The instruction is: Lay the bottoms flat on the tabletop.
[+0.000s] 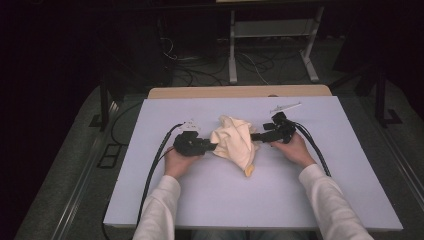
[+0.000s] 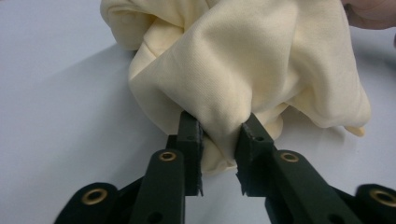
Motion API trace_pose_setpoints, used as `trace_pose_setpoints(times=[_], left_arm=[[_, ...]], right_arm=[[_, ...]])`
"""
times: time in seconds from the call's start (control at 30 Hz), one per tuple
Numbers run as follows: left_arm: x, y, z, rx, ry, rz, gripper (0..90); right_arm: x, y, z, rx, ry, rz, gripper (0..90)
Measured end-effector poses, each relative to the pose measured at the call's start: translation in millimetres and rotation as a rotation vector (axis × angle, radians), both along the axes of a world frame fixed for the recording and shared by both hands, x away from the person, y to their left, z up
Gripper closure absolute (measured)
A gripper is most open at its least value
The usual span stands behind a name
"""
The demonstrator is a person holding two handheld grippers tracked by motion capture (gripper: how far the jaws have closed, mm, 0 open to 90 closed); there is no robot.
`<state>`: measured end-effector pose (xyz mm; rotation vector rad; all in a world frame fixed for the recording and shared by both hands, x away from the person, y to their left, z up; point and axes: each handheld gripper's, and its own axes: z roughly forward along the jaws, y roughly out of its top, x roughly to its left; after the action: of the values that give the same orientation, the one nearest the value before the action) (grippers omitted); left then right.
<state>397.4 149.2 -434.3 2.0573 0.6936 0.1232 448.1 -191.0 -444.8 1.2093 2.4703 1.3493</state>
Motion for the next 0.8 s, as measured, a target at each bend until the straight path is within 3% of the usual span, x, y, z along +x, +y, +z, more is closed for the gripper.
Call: trace_pose_setpoints(times=[0.17, 0.33, 0.43, 0.5, 0.73, 0.8], left_arm=[[0.3, -0.6, -1.6, 0.006, -0.014, -0.006, 75.7], [-0.1, -0.8, -1.3, 0.004, -0.015, -0.002, 76.1], [0.1, -0.8, -1.6, -0.007, -0.007, 0.002, 76.2], [0.1, 0.1, -1.1, -0.009, -0.002, 0.002, 76.2], [0.3, 5.2, 4.3, -0.067, 0.021, 0.002, 76.3], [-1.3, 5.1, 6.7, -0.068, 0.015, 0.003, 76.4]], right_arm=[[6.7, 9.4, 1.5, 0.012, -0.009, 0.004, 22.0], [9.7, 23.0, 1.8, -0.028, 0.0, 0.035, 47.0], [9.9, 24.9, -0.2, -0.015, 0.023, 0.068, 64.8], [8.6, 24.8, 1.3, -0.02, 0.025, 0.068, 71.9], [0.1, 23.6, 12.3, -0.081, -0.018, 0.067, 79.6], [-3.0, 20.9, 15.4, -0.069, -0.027, 0.057, 80.8]])
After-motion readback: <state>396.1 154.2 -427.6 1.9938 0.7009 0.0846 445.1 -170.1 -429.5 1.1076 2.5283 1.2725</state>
